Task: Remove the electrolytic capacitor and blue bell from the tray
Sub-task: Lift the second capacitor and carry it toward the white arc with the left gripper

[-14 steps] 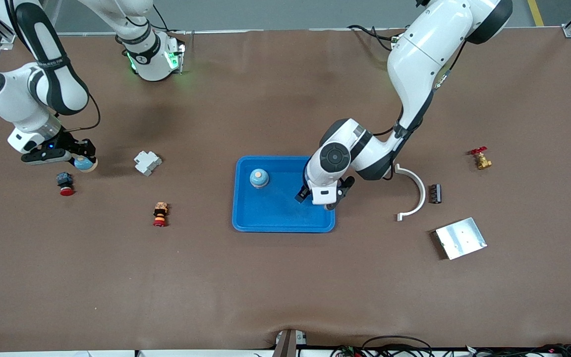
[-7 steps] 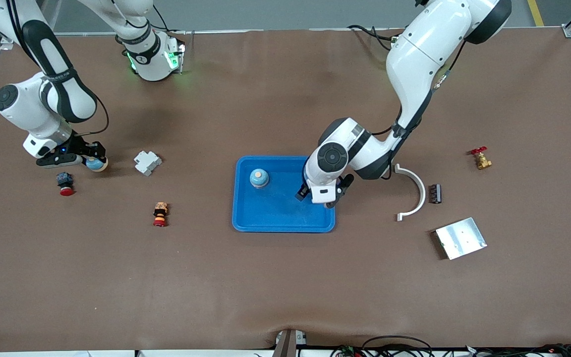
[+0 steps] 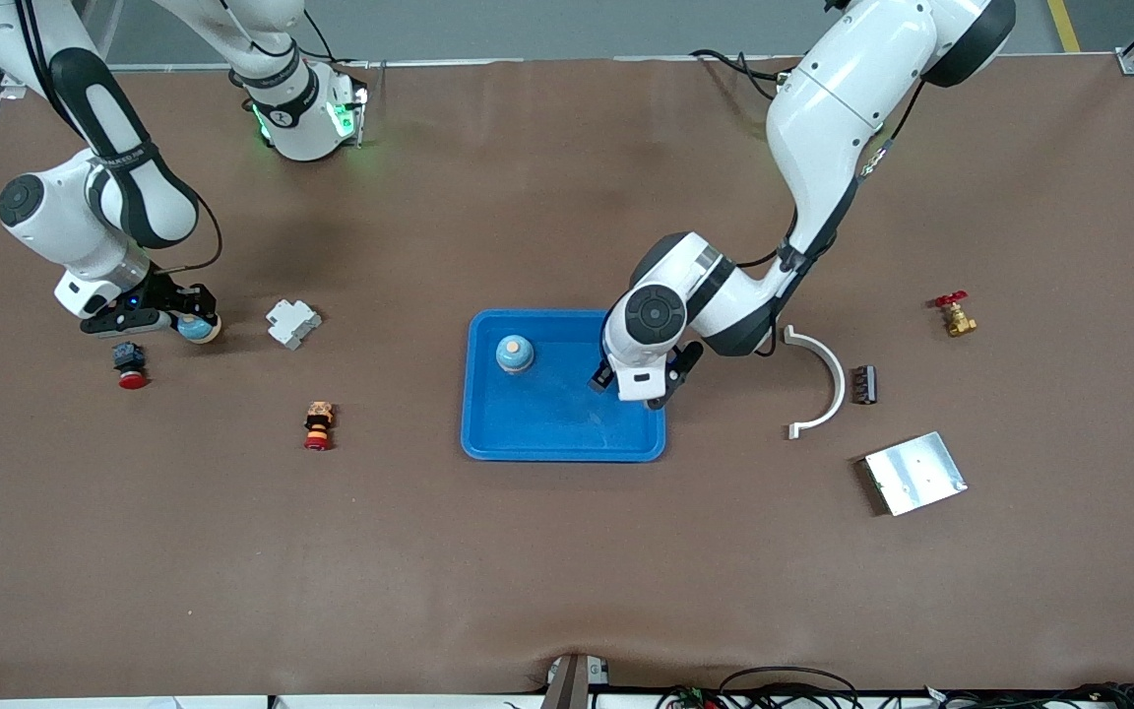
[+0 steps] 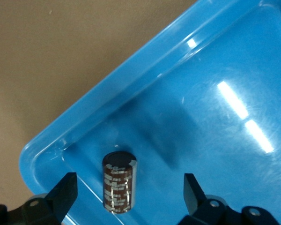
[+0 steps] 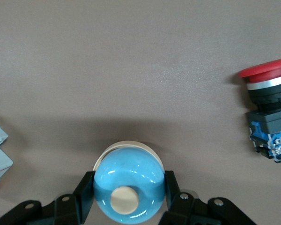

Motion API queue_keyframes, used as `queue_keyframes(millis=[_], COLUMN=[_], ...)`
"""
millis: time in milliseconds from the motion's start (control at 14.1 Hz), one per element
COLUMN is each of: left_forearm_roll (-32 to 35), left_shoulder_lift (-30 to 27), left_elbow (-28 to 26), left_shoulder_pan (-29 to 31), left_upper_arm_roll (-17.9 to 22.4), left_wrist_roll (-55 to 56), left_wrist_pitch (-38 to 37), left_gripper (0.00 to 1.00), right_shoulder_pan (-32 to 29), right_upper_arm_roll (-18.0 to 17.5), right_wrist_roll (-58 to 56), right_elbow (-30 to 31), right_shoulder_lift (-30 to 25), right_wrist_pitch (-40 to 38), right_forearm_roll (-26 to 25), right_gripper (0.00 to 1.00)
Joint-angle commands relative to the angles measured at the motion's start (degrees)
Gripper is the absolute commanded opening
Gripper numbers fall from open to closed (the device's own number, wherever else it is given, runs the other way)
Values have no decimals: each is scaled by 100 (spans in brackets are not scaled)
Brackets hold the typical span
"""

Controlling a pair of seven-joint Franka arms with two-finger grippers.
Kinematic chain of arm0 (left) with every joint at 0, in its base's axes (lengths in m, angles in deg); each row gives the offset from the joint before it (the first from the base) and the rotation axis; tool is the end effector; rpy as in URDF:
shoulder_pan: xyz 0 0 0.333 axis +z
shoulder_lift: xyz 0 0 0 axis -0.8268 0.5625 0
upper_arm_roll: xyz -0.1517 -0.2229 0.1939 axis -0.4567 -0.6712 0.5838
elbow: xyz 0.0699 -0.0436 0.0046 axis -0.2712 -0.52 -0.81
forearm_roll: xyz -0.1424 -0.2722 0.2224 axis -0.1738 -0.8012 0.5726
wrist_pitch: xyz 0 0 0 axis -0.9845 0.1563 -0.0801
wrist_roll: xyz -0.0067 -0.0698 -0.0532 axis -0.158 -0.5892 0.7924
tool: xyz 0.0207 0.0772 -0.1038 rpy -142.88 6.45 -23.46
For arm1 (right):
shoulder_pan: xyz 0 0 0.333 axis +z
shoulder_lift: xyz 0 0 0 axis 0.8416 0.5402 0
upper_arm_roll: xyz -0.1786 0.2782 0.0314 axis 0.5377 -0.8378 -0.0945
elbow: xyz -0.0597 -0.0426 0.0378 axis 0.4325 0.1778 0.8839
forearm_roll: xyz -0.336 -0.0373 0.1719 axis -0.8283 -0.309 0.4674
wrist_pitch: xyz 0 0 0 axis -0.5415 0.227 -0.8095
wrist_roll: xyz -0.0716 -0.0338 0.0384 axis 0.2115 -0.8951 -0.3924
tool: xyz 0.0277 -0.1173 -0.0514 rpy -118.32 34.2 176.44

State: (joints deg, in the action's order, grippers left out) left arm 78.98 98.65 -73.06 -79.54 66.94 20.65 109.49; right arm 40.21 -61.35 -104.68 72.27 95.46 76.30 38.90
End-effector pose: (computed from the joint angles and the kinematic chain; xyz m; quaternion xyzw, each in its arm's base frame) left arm 0.5213 -0.4421 0.1876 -0.8945 -0.4339 0.1069 0.0114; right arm 0.4139 -0.1488 0.1959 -0.9973 -0.0594 -0.0324 0.0269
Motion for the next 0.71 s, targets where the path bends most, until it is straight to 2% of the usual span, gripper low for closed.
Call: queue_keyframes(millis=[0,640], left_forearm_roll=[160,380], left_shoulder_lift=[10,282], left_elbow=[20,37], left_shoulder_pan=[-101,-189], left_upper_arm_roll=[33,68], left_wrist_roll=[172,163], left_wrist_pitch=[-96,19], left_gripper=[100,100], right_shoulder_pan=[40,40], right_upper_arm_roll=[-12,-21], right_wrist_roll=[-97,-79], right_elbow=[-39,-48], right_shoulder_lift=[116,327], right_wrist_pitch=[144,399], right_forearm_roll=[186,194], right_gripper=[0,0])
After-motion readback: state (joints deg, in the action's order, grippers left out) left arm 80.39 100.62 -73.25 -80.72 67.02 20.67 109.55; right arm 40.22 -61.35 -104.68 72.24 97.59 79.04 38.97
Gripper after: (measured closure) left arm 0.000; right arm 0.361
